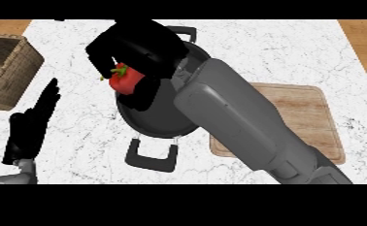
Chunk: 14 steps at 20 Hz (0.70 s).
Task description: Pick the bell pepper from the cutting board and place it in the pot
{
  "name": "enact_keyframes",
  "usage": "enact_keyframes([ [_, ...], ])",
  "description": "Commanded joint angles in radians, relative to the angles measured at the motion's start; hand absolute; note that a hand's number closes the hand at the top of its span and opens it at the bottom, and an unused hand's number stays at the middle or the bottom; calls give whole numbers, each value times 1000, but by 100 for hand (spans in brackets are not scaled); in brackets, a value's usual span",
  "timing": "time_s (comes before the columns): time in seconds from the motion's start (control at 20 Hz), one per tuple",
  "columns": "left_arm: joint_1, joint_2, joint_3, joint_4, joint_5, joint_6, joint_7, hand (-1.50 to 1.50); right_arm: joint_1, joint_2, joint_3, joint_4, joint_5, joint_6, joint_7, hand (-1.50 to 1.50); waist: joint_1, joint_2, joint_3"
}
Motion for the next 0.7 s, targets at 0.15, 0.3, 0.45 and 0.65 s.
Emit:
enact_keyframes([
  [0.15, 27, -26, -31, -36, -21, 1, -20, 0, -178, 0, 92, 364, -49, -163, -130, 150, 36, 7, -1],
  [0.3, -7, 7, -9, -58, 6, -30, 48, 0, -199, 0, 183, 428, -20, -227, -141, 150, 42, 7, -1],
  [0.45, -73, -25, -35, 11, -36, 7, 33, 0, -206, 0, 174, 500, -181, -197, -165, 150, 55, 15, -2],
  [0.65, -106, -9, -32, 28, -14, -32, 18, 0, -159, 0, 247, 524, -287, -183, -155, -150, 83, 22, -2],
])
